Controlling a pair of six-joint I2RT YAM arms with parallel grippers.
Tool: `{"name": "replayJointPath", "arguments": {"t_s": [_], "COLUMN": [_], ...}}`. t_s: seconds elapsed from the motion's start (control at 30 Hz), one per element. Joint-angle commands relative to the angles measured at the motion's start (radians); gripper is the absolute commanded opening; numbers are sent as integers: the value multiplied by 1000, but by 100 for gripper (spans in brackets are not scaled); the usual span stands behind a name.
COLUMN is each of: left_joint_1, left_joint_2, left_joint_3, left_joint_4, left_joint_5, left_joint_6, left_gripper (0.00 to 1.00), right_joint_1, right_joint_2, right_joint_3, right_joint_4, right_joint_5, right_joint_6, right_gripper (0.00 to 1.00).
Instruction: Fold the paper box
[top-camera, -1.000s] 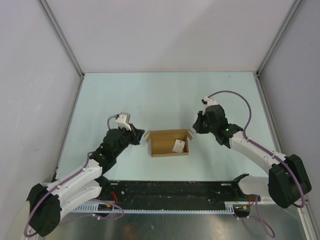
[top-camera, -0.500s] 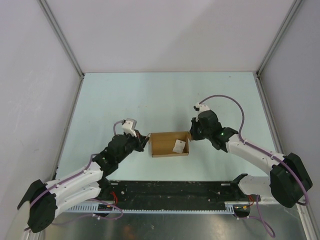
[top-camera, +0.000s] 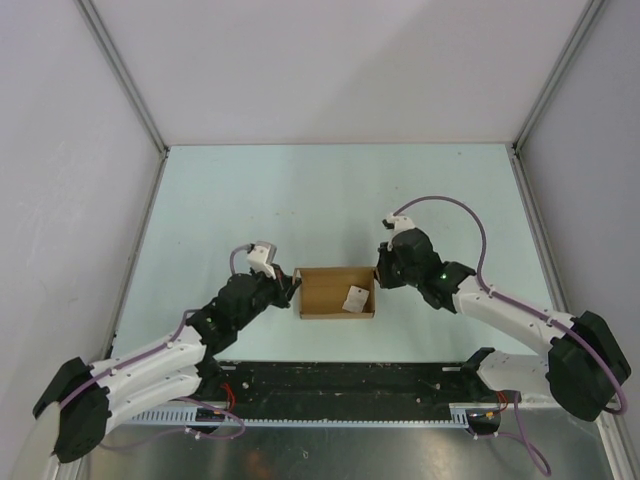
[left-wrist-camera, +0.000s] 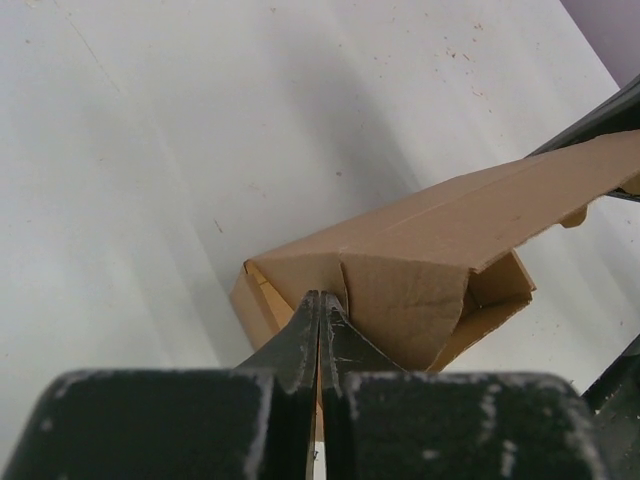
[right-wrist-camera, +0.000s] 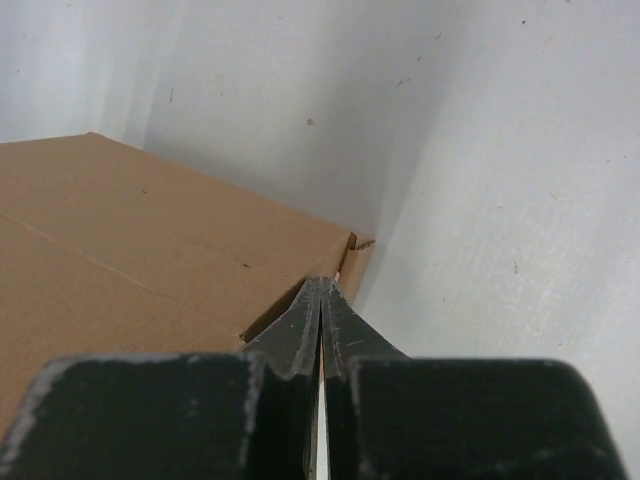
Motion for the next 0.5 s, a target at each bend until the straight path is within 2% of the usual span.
{"name": "replayJointPath", "arguments": {"t_s": [0.0, 0.47], "left_joint_1": [-24, -67], "left_joint_2": [-49, -141], "left_joint_3": [-37, -134], "left_joint_4": [37, 53], "left_joint_5": [-28, -102], "left_joint_6": [-31, -87], "left_gripper": [0, 0], "right_joint_1": [23, 73], "right_joint_2": [-20, -92], "right_joint_3": [-27, -110], "right_joint_4": [55, 79], "right_joint_5": [16, 77], "right_joint_6": [25, 59], "right_gripper": [0, 0]}}
